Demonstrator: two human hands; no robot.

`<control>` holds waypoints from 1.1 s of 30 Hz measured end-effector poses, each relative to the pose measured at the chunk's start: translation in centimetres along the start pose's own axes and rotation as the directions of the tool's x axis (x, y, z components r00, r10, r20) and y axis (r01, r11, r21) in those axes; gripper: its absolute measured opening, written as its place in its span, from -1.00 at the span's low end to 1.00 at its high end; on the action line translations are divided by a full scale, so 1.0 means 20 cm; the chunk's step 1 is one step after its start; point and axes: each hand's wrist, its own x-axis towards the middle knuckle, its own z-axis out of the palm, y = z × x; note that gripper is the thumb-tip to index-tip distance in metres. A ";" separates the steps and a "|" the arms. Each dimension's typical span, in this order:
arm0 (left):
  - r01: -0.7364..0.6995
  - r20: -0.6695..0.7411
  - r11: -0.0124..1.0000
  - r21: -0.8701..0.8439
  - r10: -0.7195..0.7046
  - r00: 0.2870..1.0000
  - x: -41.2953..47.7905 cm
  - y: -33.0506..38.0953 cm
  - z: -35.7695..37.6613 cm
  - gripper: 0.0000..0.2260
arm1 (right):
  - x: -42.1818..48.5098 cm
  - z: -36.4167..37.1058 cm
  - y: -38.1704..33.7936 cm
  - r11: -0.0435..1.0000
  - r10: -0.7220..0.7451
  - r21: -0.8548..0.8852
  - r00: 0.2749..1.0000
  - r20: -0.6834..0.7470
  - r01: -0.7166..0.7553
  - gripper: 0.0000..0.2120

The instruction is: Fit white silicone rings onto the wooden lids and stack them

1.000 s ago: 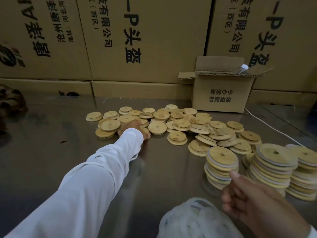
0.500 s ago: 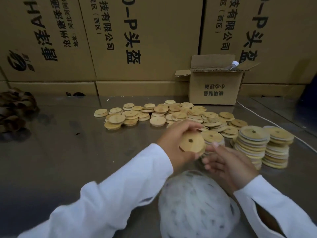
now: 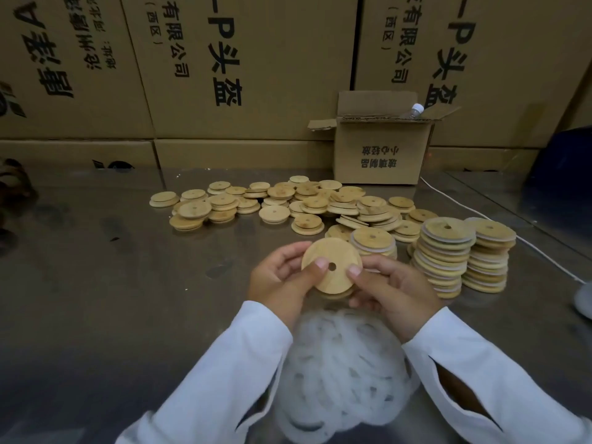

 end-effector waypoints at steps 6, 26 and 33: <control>0.160 0.050 0.939 -0.304 -0.151 0.987 0.04 0.00 -0.06 -0.84 | 0.02 -0.03 0.06 0.864 -0.174 -0.491 0.981 -0.083 0.112 -0.92; 0.223 0.017 0.904 -0.363 -0.233 0.972 0.04 -0.05 -0.08 -0.82 | 0.00 -0.07 0.08 0.609 -0.002 -0.783 0.987 -0.163 -0.128 -0.82; 0.219 0.109 0.925 -0.309 -0.195 0.975 0.03 -0.05 -0.09 -0.85 | 0.00 -0.06 0.09 0.709 0.032 -0.698 0.993 -0.112 -0.101 -0.81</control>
